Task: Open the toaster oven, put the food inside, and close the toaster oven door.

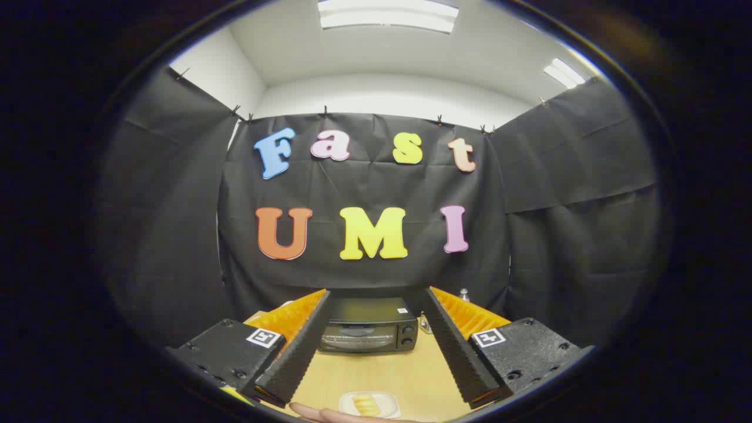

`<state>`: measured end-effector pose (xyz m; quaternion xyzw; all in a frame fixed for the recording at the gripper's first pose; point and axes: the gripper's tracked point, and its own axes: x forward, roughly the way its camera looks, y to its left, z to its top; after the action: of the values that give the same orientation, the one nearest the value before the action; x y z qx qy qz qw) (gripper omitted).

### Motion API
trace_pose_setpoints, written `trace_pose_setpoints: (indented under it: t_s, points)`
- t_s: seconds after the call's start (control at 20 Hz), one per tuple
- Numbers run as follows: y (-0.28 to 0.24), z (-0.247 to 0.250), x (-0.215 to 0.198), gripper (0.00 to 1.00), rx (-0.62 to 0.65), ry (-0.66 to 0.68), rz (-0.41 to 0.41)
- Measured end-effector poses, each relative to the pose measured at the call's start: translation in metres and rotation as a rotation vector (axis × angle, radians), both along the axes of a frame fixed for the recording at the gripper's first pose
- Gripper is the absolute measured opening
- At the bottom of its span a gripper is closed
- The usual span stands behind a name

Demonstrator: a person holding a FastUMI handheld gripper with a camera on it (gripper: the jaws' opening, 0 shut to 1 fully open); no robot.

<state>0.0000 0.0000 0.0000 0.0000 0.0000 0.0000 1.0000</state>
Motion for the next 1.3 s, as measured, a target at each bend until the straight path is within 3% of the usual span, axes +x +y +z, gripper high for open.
trace_pose_setpoints:
  t_s: [0.7,0.95,1.1,1.3]
  points:
    - [-0.003,-0.016,0.027,1.00,-0.031,0.007,-0.033]
    - [-0.002,-0.042,0.082,1.00,-0.071,0.006,-0.038]
    - [0.017,-0.082,0.119,1.00,-0.046,0.086,0.040]
    - [0.026,-0.110,0.168,1.00,-0.021,0.109,0.066]
